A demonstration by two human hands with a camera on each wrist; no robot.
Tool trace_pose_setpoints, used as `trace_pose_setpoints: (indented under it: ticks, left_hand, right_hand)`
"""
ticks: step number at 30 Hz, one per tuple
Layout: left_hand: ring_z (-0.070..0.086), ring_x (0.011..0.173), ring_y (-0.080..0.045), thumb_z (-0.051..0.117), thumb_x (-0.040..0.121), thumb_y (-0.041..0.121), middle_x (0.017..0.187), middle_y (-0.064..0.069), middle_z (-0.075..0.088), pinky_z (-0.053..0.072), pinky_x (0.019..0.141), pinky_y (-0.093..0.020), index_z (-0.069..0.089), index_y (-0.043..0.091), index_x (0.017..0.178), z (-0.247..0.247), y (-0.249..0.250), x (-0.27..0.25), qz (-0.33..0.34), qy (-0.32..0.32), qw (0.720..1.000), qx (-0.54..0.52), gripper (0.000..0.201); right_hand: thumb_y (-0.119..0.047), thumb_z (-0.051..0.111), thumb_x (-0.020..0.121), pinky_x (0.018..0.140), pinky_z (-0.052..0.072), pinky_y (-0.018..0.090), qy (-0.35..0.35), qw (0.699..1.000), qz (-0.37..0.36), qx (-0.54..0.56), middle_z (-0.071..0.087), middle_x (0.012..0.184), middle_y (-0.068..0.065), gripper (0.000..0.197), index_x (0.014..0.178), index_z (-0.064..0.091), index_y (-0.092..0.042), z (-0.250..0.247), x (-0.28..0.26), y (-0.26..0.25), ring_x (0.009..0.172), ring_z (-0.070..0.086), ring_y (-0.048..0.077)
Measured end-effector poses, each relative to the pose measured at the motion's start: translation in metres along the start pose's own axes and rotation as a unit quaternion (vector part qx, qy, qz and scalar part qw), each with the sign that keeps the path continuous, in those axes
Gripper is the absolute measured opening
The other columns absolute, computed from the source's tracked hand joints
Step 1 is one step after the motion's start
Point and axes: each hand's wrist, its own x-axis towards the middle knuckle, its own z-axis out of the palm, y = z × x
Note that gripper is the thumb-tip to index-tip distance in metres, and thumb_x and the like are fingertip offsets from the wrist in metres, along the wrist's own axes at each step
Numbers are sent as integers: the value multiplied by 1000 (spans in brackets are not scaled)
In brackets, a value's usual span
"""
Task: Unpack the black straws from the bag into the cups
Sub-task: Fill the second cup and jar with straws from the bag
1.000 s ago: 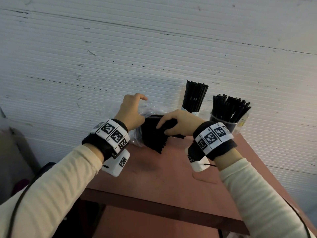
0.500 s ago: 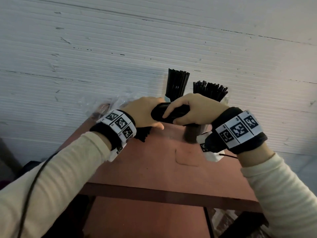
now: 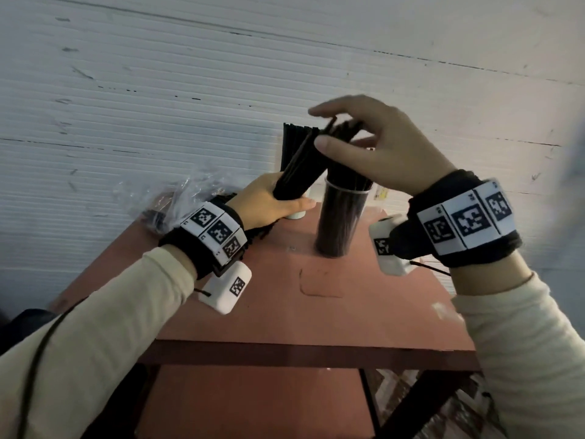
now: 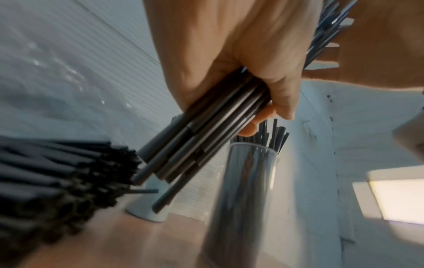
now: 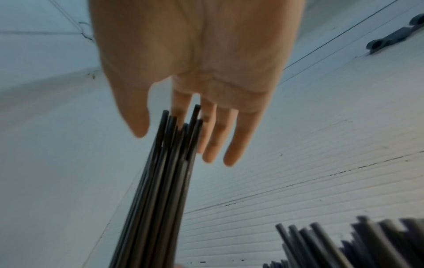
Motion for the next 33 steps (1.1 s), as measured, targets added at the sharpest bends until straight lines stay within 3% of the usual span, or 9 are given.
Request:
trace_pose_setpoints:
  ticks: [2, 4, 7, 9, 15, 23, 26, 30, 33]
  left_hand:
    - [64, 74, -19, 75, 82, 21, 81, -12, 67, 52, 79, -24, 61, -8, 91, 7, 1, 0, -7, -12, 998, -66, 34]
    - [68, 83, -20, 76, 81, 20, 87, -11, 71, 54, 88, -32, 67, 0, 94, 15, 1, 0, -15, -17, 994, -110, 26]
    - [66, 82, -8, 77, 80, 12, 84, 3, 70, 52, 85, -26, 66, 10, 97, 26, -5, -1, -51, -18, 984, -169, 20]
    - [65, 86, -11, 77, 79, 11, 88, -1, 68, 51, 91, -29, 66, 11, 95, 29, -12, -1, -72, -32, 981, -175, 19]
    - [64, 82, -9, 71, 83, 3, 84, -1, 65, 50, 82, -17, 66, 9, 88, 30, -12, -1, -68, -63, 979, -184, 9]
    - [63, 91, -11, 74, 81, 8, 87, 1, 67, 45, 92, -27, 68, 13, 88, 30, -22, 1, -135, -112, 974, -143, 11]
    - [64, 97, -13, 77, 80, 15, 90, 2, 69, 45, 97, -31, 70, 15, 89, 29, -25, 3, -127, -123, 975, -134, 11]
    - [66, 83, -10, 71, 84, 37, 78, 0, 69, 49, 90, -30, 68, 7, 80, 31, -23, 1, -127, -134, 978, -99, 30]
    - [65, 80, -16, 66, 82, 53, 69, -1, 61, 46, 101, -42, 63, 8, 79, 32, -20, 2, -124, -107, 984, -72, 46]
  right_hand:
    - [-31, 61, 92, 91, 52, 26, 63, 997, -29, 16, 58, 114, -19, 29, 120, 63, -27, 9, 6, -1, 104, 57, 3]
    - [-24, 57, 94, 91, 49, 22, 82, 996, -42, 17, 59, 111, -16, 28, 120, 63, -20, 21, 14, 1, 101, 57, -1]
    - [-21, 51, 97, 87, 36, 1, 2, 1000, -8, -20, 61, 118, -7, 29, 123, 61, -17, 39, 19, 9, 104, 52, 0]
    - [-22, 52, 97, 85, 28, -3, -53, 996, 2, -66, 60, 123, -2, 30, 124, 61, -15, 50, 17, 18, 110, 51, 4]
    - [-36, 61, 91, 101, 36, 21, 13, 999, -15, -37, 47, 132, 1, 47, 135, 51, -21, 66, 16, 28, 117, 47, 10]
    - [-20, 63, 88, 82, 32, -1, 17, 999, 15, -30, 59, 107, 1, 26, 113, 63, -14, 83, 13, 38, 94, 52, 6]
    - [-16, 65, 85, 84, 34, 0, 25, 1000, 8, -11, 58, 107, 0, 29, 114, 63, -14, 84, 9, 36, 94, 52, 5]
    - [-14, 66, 83, 85, 37, 3, 30, 1000, 8, 3, 59, 107, 2, 30, 113, 62, -13, 81, 7, 33, 95, 55, 9]
    - [-25, 74, 80, 94, 41, 14, 45, 998, 37, 15, 53, 122, 2, 56, 129, 49, -14, 72, 4, 31, 112, 51, 9]
